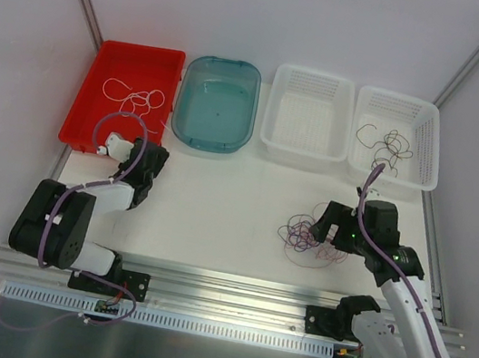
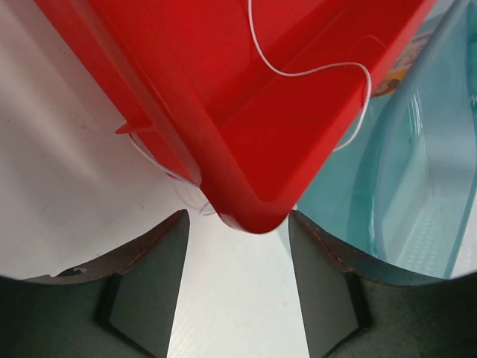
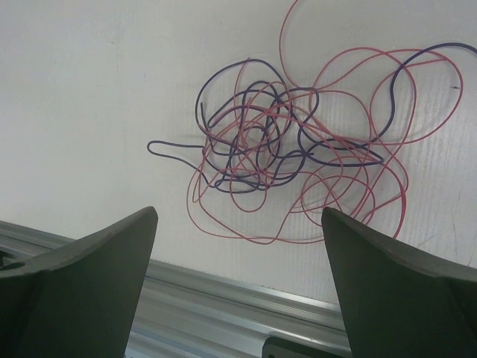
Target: Untangle the cables
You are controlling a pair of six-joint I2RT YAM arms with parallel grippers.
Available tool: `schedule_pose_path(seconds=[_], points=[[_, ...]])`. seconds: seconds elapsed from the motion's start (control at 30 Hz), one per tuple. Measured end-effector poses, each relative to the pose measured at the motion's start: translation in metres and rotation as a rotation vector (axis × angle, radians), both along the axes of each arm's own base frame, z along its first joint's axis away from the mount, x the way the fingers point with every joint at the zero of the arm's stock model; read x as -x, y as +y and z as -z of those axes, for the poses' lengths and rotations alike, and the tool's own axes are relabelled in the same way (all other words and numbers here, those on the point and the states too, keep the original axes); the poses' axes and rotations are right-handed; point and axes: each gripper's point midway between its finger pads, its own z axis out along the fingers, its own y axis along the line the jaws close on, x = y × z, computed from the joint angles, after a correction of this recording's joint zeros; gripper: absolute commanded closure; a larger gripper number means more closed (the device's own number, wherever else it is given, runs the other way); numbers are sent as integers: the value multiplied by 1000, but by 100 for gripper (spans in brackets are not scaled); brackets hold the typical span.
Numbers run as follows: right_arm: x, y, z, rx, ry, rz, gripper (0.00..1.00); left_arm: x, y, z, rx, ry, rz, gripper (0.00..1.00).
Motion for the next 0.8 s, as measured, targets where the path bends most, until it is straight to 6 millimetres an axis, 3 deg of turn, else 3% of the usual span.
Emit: schedule_pose_path(seconds=[0.43,0.57,0.8], points=[[0,-1,-2,6,-19,-11,3,1,4,34,-23,48,-58,50],[1,-1,-1,8,-18,-13,3,-5,4,34,-26,35,-69,53],[3,-2,3,12,-11,-15,3,-10,6,40,-37,45,-81,74]])
